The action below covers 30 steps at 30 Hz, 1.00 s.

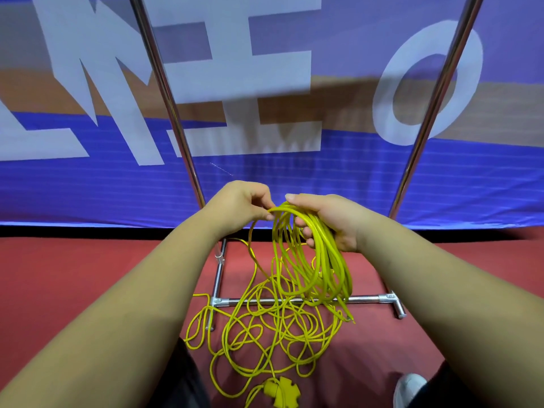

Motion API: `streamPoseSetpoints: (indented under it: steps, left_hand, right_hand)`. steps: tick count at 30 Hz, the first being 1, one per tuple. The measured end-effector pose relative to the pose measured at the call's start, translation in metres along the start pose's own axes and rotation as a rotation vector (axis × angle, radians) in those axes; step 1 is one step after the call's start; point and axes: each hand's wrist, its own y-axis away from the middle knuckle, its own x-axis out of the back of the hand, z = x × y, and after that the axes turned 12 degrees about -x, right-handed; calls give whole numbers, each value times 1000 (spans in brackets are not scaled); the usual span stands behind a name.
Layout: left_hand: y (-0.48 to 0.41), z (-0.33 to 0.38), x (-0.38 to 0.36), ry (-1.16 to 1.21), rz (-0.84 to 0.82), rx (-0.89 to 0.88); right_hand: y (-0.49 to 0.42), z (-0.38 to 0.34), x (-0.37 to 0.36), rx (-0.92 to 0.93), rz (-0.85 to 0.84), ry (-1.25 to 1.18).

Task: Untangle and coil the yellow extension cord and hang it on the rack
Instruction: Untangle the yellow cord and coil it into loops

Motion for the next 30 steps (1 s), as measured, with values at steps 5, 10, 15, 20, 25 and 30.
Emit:
streamPoseSetpoints:
  steps: [5, 10, 15, 20, 25, 30]
  left_hand:
    - [1, 10, -7, -17, -34, -110]
    - [5, -16, -8, -106, -113, 45]
    - [7, -26, -15, -42, -207, 33]
    - [1, -17, -11, -112, 2, -56]
    - [-1, -21, -15, -56, 26, -43]
    - [-10, -30, -31, -223, -20, -54]
  right_hand:
    - [-1, 4, -2, -7, -46, 22]
    - [-5, -1, 0, -7, -63, -48]
    - [-2, -2, 2, 13, -44, 24]
    - [1, -4, 6, -22, -57, 51]
    - [-1, -6, 7, -26, -46, 40]
    - [0, -10, 5, -5, 21, -49]
